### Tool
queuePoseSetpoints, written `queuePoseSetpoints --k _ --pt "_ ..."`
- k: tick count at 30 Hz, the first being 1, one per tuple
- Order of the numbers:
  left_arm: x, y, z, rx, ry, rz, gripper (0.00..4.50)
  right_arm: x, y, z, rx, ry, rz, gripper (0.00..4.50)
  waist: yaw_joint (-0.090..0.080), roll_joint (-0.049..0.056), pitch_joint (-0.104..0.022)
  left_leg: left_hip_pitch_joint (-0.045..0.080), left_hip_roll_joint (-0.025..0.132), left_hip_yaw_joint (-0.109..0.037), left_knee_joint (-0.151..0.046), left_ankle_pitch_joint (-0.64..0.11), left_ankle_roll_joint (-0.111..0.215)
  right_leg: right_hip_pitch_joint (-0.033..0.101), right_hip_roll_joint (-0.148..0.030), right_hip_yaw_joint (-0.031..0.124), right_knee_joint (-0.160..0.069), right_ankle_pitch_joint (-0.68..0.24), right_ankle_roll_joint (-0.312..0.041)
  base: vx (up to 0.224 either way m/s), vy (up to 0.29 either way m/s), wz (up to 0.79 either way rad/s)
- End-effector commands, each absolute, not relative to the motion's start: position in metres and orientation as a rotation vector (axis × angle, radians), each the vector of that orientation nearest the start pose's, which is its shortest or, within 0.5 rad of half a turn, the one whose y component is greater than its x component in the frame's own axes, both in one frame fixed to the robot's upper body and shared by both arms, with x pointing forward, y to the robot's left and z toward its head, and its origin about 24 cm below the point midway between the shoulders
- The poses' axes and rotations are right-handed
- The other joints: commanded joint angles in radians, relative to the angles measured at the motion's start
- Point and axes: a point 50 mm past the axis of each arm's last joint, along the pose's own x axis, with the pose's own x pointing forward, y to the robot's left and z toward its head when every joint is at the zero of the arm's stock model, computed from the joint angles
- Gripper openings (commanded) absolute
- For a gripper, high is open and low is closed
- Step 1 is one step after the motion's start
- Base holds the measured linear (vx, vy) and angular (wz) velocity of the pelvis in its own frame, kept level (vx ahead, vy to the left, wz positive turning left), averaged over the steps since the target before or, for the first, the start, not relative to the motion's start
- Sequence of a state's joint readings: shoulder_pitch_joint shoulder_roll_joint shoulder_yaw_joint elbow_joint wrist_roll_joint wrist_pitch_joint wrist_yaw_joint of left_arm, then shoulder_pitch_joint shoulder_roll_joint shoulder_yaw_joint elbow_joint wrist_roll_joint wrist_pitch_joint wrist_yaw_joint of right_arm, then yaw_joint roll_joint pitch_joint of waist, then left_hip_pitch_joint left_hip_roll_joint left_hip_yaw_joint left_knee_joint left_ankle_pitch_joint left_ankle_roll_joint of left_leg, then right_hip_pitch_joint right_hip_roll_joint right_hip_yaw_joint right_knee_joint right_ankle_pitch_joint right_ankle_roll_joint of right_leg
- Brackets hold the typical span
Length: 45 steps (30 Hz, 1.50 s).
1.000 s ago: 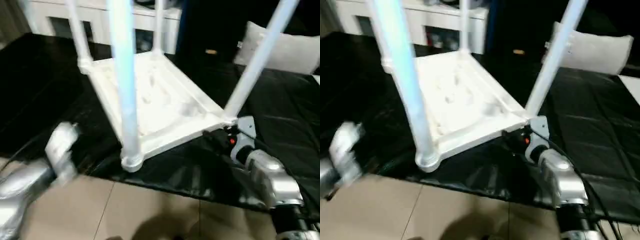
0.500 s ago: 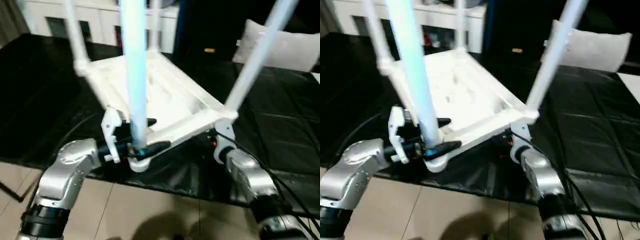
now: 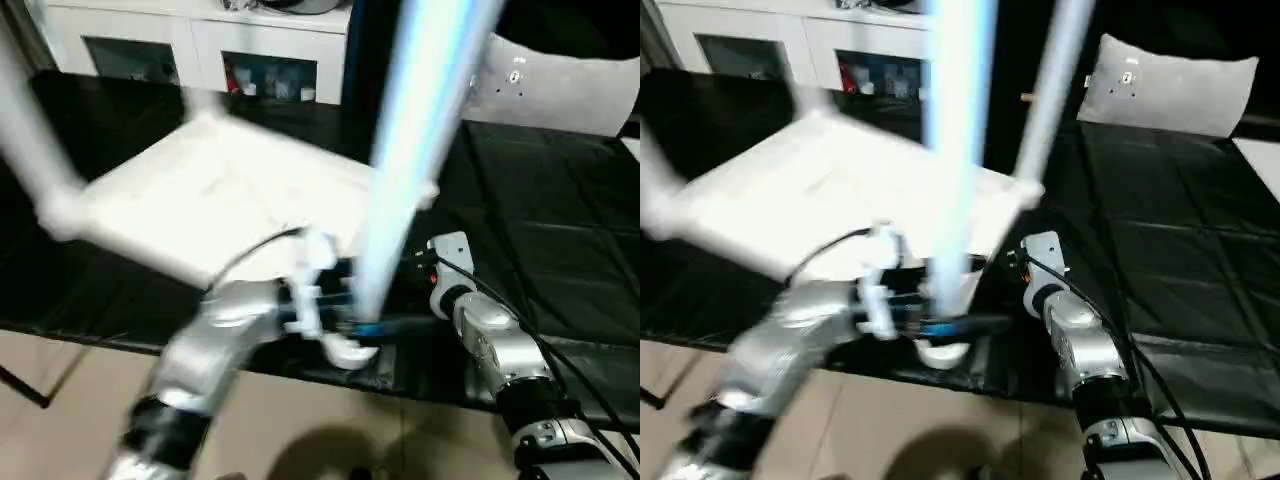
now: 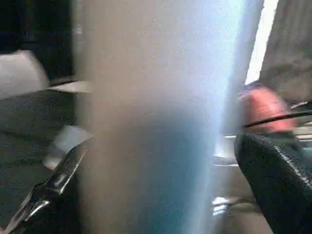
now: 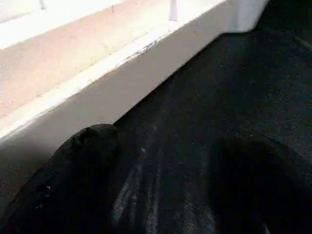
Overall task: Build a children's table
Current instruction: Rotate table base
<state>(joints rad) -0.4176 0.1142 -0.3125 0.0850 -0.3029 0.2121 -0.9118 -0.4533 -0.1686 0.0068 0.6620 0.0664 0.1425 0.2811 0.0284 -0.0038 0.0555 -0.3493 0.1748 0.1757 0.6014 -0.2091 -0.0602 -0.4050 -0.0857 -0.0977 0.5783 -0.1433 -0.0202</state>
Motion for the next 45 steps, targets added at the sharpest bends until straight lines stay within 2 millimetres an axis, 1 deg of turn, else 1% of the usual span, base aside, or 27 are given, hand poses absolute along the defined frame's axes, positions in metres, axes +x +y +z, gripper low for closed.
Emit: queuePoseSetpoints --k 1,2,3,4,7,8,9,13,14,17,18,19,21,25,27,30,31,32,33,34,35,37,38,39,41,43,45 --pt "0.288 0.04 0.102 0.047 -0.06 -1.249 4.44 0.327 -0.158 0.01 -0.081 0.354 0.3 4.5 0.003 0.0 -0.064 -0.008 0.042 -0.015 -0.074 -0.213 0.029 0.064 -0.06 0.051 -0.073 -0.363 -0.16 0.0 0.0 0.0" --pt "0.292 0.044 0.102 0.067 -0.066 -1.224 4.44 0.325 -0.163 0.009 -0.081 0.358 0.286 4.5 0.006 0.003 -0.066 -0.006 0.042 -0.016 -0.073 -0.211 0.031 0.063 -0.062 0.05 -0.073 -0.38 -0.151 0.0 0.0 0.0" --pt "0.294 0.046 0.102 0.079 -0.071 -1.212 4.44 0.324 -0.166 0.008 -0.082 0.36 0.279 4.5 0.007 0.001 -0.066 -0.005 0.043 -0.015 -0.073 -0.206 0.034 0.062 -0.063 0.05 -0.074 -0.389 -0.147 0.0 0.0 0.0" --pt "0.294 0.046 0.102 0.079 -0.071 -1.212 4.44 0.324 -0.166 0.008 -0.082 0.36 0.279 4.5 0.009 0.002 -0.066 -0.006 0.042 -0.015 -0.073 -0.203 0.037 0.06 -0.064 0.05 -0.076 -0.396 -0.146 0.0 0.0 0.0" --pt "0.301 0.056 0.103 0.102 -0.086 -1.153 4.44 0.316 -0.195 0.002 -0.099 0.38 0.221 4.5 0.014 -0.003 -0.067 -0.004 0.046 -0.013 -0.072 -0.199 0.041 0.057 -0.063 0.049 -0.074 -0.391 -0.152 0.0 0.0 0.0" --pt "0.302 0.057 0.103 0.101 -0.1 -1.15 4.44 0.314 -0.202 0.002 -0.101 0.38 0.215 4.5 0.016 -0.002 -0.066 -0.005 0.045 -0.013 -0.072 -0.204 0.043 0.057 -0.064 0.049 -0.074 -0.396 -0.15 0.0 0.0 0.0" --pt "0.302 0.057 0.103 0.101 -0.1 -1.15 4.44 0.314 -0.202 0.002 -0.101 0.38 0.215 4.5 0.016 -0.003 -0.066 -0.005 0.044 -0.013 -0.072 -0.207 0.047 0.058 -0.063 0.047 -0.076 -0.408 -0.146 0.0 0.0 0.0" --pt "0.297 0.06 0.103 0.051 -0.103 -1.194 4.44 0.31 -0.215 0.011 -0.096 0.331 0.27 4.5 0.014 -0.004 -0.066 -0.008 0.042 -0.013 -0.07 -0.215 0.061 0.058 -0.066 0.046 -0.079 -0.43 -0.139 0.0 0.0 0.0" --pt "0.293 0.063 0.1 0.03 -0.067 -1.242 4.44 0.308 -0.219 0.02 -0.086 0.287 0.333 4.5 0.016 -0.003 -0.067 -0.008 0.043 -0.013 -0.07 -0.214 0.068 0.057 -0.066 0.046 -0.078 -0.431 -0.14 0.0 0.0 0.0" --pt "0.289 0.072 0.092 0.053 0.005 -1.34 4.44 0.302 -0.222 0.03 -0.103 0.256 0.461 4.5 0.017 -0.002 -0.067 -0.01 0.047 -0.015 -0.072 -0.203 0.088 0.058 -0.063 0.046 -0.076 -0.407 -0.146 0.0 0.0 0.0" --pt "0.289 0.072 0.092 0.053 0.005 -1.34 4.44 0.302 -0.222 0.03 -0.103 0.256 0.461 4.5 0.016 -0.001 -0.067 -0.01 0.047 -0.015 -0.073 -0.203 0.092 0.057 -0.063 0.047 -0.074 -0.402 -0.148 0.0 0.0 0.0" --pt "0.289 0.08 0.087 0.075 0.052 -1.375 4.44 0.296 -0.222 0.033 -0.138 0.262 0.55 4.5 0.015 0.0 -0.067 -0.008 0.049 -0.015 -0.073 -0.199 0.09 0.055 -0.062 0.047 -0.073 -0.389 -0.158 0.0 0.0 0.0" --pt "0.294 0.092 0.081 0.137 0.108 -1.404 4.44 0.286 -0.22 0.035 -0.191 0.274 0.69 4.5 0.017 0.002 -0.064 -0.006 0.045 -0.013 -0.073 -0.218 0.1 0.056 -0.059 0.047 -0.079 -0.408 -0.149 0.0 0.0 0.0" --pt "0.302 0.107 0.074 0.267 0.181 -1.42 4.07 0.276 -0.22 0.04 -0.196 0.273 0.782 4.5 0.02 -0.002 -0.065 -0.003 0.048 -0.016 -0.074 -0.222 0.093 0.055 -0.064 0.048 -0.08 -0.429 -0.143 0.0 0.0 0.0" --pt "0.308 0.121 0.066 0.429 0.255 -1.434 4.0 0.268 -0.22 0.045 -0.204 0.276 0.868 4.5 0.023 -0.004 -0.064 -0.003 0.048 -0.017 -0.075 -0.222 0.09 0.055 -0.063 0.047 -0.081 -0.444 -0.131 0.0 0.0 0.0" --pt "0.315 0.13 0.064 0.513 0.297 -1.431 3.81 0.259 -0.219 0.047 -0.208 0.288 0.954 4.5 0.026 0.0 -0.063 -0.006 0.047 -0.019 -0.076 -0.224 0.088 0.057 -0.065 0.047 -0.082 -0.456 -0.116 0.0 0.0 0.0" --pt "0.316 0.13 0.065 0.515 0.295 -1.436 3.73 0.257 -0.218 0.047 -0.204 0.292 0.981 4.5 0.03 -0.002 -0.066 -0.002 0.047 -0.017 -0.073 -0.223 0.086 0.056 -0.067 0.047 -0.084 -0.464 -0.111 0.0 0.0 0.0" --pt "0.317 0.13 0.066 0.515 0.294 -1.442 3.58 0.255 -0.217 0.048 -0.201 0.294 1.0 4.5 0.033 -0.002 -0.066 -0.007 0.049 -0.018 -0.075 -0.21 0.087 0.058 -0.07 0.047 -0.082 -0.451 -0.125 0.0 0.0 0.0" --pt "0.319 0.129 0.067 0.513 0.3 -1.455 3.58 0.252 -0.216 0.049 -0.191 0.301 1.039 4.5 0.033 -0.003 -0.066 -0.007 0.048 -0.018 -0.074 -0.21 0.088 0.058 -0.069 0.046 -0.082 -0.448 -0.13 0.0 0.0 0.0" --pt "0.322 0.129 0.067 0.503 0.315 -1.474 3.48 0.248 -0.214 0.05 -0.183 0.313 1.079 4.5 0.034 -0.007 -0.067 -0.005 0.048 -0.016 -0.072 -0.208 0.091 0.057 -0.069 0.046 -0.084 -0.447 -0.132 0.0 0.0 0.0" --pt "0.323 0.128 0.067 0.499 0.326 -1.487 3.42 0.245 -0.214 0.051 -0.181 0.324 1.103 4.5 0.04 -0.009 -0.067 -0.004 0.05 -0.016 -0.072 -0.2 0.094 0.057 -0.07 0.046 -0.08 -0.44 -0.137 0.0 0.0 0.0" --pt "0.325 0.128 0.066 0.506 0.354 -1.53 3.32 0.242 -0.213 0.049 -0.183 0.348 1.133 4.5 0.047 -0.007 -0.065 -0.005 0.051 -0.016 -0.073 -0.197 0.097 0.056 -0.071 0.045 -0.082 -0.445 -0.138 0.0 0.0 0.0" --pt "0.325 0.128 0.066 0.503 0.357 -1.54 3.23 0.241 -0.213 0.049 -0.183 0.351 1.14 4.5 0.05 0.002 -0.065 -0.005 0.05 -0.017 -0.074 -0.199 0.095 0.057 -0.071 0.044 -0.083 -0.449 -0.138 0.0 0.0 0.0" --pt "0.326 0.128 0.067 0.5 0.355 -1.549 3.13 0.24 -0.212 0.05 -0.18 0.353 1.152 4.5 0.049 -0.001 -0.066 -0.006 0.051 -0.017 -0.074 -0.204 0.087 0.058 -0.073 0.045 -0.082 -0.448 -0.141 0.0 0.0 0.0" --pt "0.328 0.126 0.068 0.49 0.345 -1.56 2.93 0.238 -0.211 0.053 -0.16 0.344 1.172 4.5 0.054 -0.004 -0.065 -0.006 0.047 -0.014 -0.072 -0.201 0.091 0.059 -0.071 0.044 -0.087 -0.456 -0.136 0.0 0.0 0.0" --pt "0.33 0.126 0.068 0.491 0.353 -1.562 2.88 0.237 -0.209 0.058 -0.135 0.33 1.197 4.5 0.06 -0.002 -0.068 -0.006 0.051 -0.016 -0.072 -0.191 0.09 0.06 -0.073 0.043 -0.083 -0.437 -0.14 0.0 0.0 0.0" --pt "0.332 0.127 0.067 0.496 0.372 -1.565 2.66 0.234 -0.208 0.064 -0.107 0.321 1.234 4.5 0.069 0.01 -0.068 -0.001 0.053 -0.017 -0.072 -0.2 0.089 0.059 -0.071 0.043 -0.082 -0.426 -0.141 0.0 0.0 0.0"
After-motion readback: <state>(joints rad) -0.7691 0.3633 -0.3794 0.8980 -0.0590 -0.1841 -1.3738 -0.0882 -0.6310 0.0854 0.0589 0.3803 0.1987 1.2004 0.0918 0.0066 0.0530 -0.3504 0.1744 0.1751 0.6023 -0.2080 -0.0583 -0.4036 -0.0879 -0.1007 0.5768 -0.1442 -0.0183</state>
